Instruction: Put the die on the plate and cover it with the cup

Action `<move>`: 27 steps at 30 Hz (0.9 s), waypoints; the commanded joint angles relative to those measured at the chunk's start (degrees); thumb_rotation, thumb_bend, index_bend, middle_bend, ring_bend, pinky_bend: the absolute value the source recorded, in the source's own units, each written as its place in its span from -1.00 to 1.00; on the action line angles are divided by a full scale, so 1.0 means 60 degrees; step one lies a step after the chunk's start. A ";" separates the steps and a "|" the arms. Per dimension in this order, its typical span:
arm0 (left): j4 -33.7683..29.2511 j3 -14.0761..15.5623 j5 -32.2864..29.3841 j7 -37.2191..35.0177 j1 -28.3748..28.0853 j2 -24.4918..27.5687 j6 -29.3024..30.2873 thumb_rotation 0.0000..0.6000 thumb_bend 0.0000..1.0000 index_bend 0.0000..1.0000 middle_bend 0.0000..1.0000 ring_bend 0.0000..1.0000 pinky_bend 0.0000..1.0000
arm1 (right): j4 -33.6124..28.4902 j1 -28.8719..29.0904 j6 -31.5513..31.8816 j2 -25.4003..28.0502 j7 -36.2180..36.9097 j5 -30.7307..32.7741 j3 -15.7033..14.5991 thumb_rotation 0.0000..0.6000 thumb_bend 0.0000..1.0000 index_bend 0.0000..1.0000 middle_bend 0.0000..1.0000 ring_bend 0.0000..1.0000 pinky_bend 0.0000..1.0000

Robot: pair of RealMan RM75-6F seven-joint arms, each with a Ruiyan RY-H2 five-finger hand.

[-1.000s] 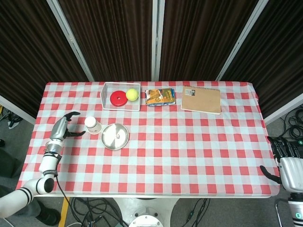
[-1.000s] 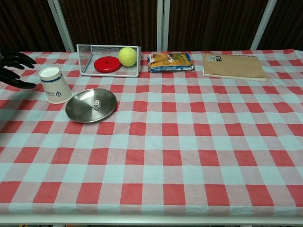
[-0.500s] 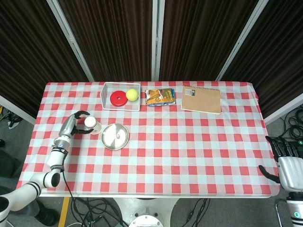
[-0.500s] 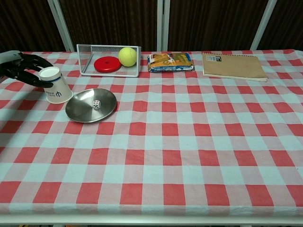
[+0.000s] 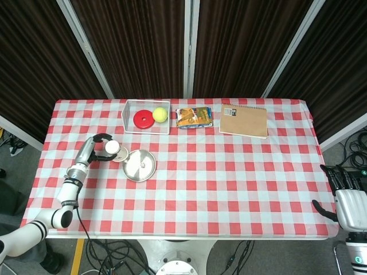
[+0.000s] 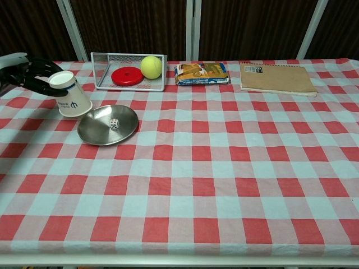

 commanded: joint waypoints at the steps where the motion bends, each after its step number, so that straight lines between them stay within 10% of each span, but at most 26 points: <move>1: -0.0839 0.0026 0.0373 -0.0089 0.0057 0.0485 0.0312 1.00 -0.43 -0.05 -0.50 -0.74 -0.61 | 0.0012 0.0011 -0.0018 -0.0011 0.0011 -0.0013 -0.0005 1.00 -0.77 -0.80 -0.67 -0.91 -0.76; 27: -0.1162 0.0519 0.0341 0.1904 -0.0780 -0.0538 0.0157 1.00 -0.43 -0.05 -0.50 -0.74 -0.76 | 0.0355 -0.0010 -0.0157 -0.0079 0.0427 0.0106 -0.0044 1.00 -0.77 -0.80 -0.67 -0.91 -0.76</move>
